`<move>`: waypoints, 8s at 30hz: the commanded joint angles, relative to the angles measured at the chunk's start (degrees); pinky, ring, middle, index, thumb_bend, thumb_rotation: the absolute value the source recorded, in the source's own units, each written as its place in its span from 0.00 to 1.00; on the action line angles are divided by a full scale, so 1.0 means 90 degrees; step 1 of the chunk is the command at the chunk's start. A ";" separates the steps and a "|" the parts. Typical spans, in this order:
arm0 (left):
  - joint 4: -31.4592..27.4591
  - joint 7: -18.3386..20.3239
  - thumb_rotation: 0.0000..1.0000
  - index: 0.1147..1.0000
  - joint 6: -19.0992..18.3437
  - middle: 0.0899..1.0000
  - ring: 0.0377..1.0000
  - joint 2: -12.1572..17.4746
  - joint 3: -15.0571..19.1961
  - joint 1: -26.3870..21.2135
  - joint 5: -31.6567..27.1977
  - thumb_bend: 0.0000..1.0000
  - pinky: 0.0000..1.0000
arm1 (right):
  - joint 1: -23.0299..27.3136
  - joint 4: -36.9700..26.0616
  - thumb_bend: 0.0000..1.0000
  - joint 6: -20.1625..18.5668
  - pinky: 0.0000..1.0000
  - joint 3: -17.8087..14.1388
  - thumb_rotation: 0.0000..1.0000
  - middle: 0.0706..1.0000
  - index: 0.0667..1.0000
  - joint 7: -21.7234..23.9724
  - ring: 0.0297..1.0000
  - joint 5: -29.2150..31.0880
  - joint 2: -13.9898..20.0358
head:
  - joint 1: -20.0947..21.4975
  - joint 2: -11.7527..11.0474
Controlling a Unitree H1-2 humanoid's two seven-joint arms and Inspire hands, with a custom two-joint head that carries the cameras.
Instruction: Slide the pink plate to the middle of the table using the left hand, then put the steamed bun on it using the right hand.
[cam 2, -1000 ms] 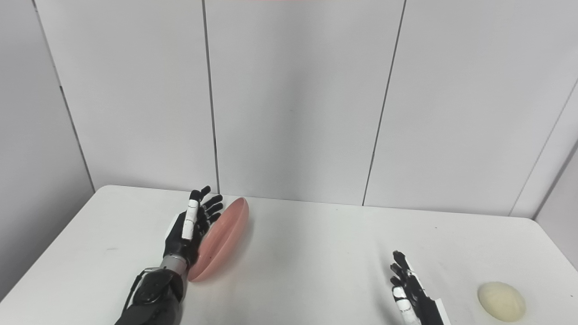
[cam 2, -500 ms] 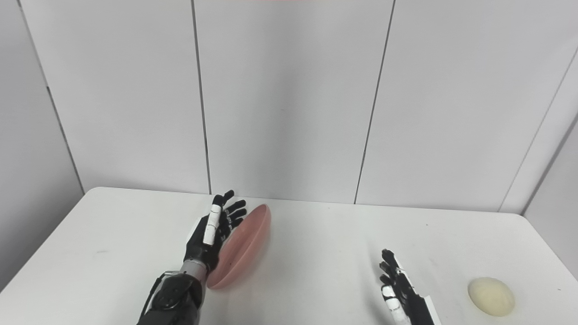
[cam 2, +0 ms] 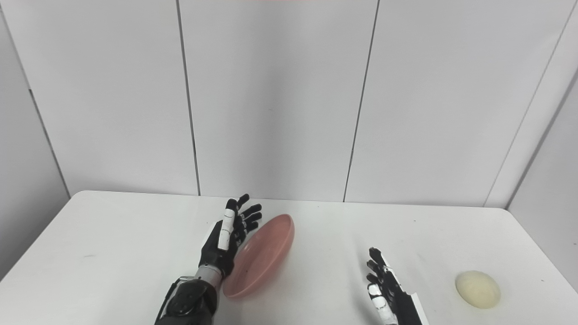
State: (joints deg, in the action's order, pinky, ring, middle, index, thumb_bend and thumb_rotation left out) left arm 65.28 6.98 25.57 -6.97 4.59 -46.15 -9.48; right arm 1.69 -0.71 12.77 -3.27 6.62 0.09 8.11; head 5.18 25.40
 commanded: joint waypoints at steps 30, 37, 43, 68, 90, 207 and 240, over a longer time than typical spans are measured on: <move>-0.2881 0.0174 0.99 0.91 -0.2632 0.82 0.84 -0.0390 0.0365 0.0932 -0.0954 0.84 0.84 | -0.0399 0.0080 0.66 -0.0157 0.85 0.0171 0.90 0.94 0.90 -0.0382 0.91 -0.0017 -0.0562 | 0.0268 -0.0028; -0.2951 0.0123 0.97 0.89 -0.2647 0.80 0.84 -0.0361 0.0329 0.0811 -0.0886 0.84 0.83 | -0.0395 0.0052 0.66 -0.0170 0.86 0.0201 0.90 0.93 0.90 -0.0389 0.91 -0.0038 -0.0591 | 0.0317 -0.0027; -0.2993 0.0116 0.97 0.89 -0.2618 0.81 0.83 -0.0364 0.0286 0.0742 -0.0869 0.83 0.83 | -0.0381 0.0070 0.66 -0.0151 0.86 0.0205 0.90 0.93 0.90 -0.0373 0.90 -0.0042 -0.0585 | 0.0326 -0.0029; -0.1966 0.0461 0.94 0.88 -0.1104 0.82 0.85 0.0408 -0.0415 0.1147 0.0192 0.80 0.84 | -0.0300 0.0487 0.66 0.1566 0.72 -0.0106 0.75 0.79 0.77 -0.1401 0.76 -0.0492 -0.1131 | 0.1179 0.0050; -0.3023 0.0890 0.91 0.88 -0.2075 0.82 0.85 0.0737 -0.0269 0.1518 -0.0194 0.83 0.84 | -0.0181 -0.0184 0.65 0.1474 0.67 0.0157 0.68 0.74 0.74 -0.2106 0.72 -0.1409 -0.1578 | 0.2256 0.0524; -0.4100 0.0980 0.89 0.88 -0.2781 0.81 0.85 0.0420 -0.0425 0.2013 -0.0300 0.82 0.82 | 0.2272 -0.0797 1.00 -0.4391 0.62 -0.0253 0.28 0.87 0.82 0.3499 0.83 -0.6572 0.3541 | 0.2020 0.0388; -0.4233 0.0935 0.90 0.88 -0.2944 0.81 0.85 0.0408 -0.0485 0.2076 -0.0306 0.80 0.80 | 0.2367 0.0642 1.00 -0.4396 0.71 0.0190 0.32 0.87 0.80 0.2429 0.86 -0.5747 0.3678 | 0.1988 0.0490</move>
State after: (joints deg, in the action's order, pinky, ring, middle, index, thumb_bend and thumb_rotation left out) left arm 27.12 15.71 0.37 -2.88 0.55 -27.49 -12.13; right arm 20.87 5.48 -26.24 -1.21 30.28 -52.04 39.63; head 23.12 29.79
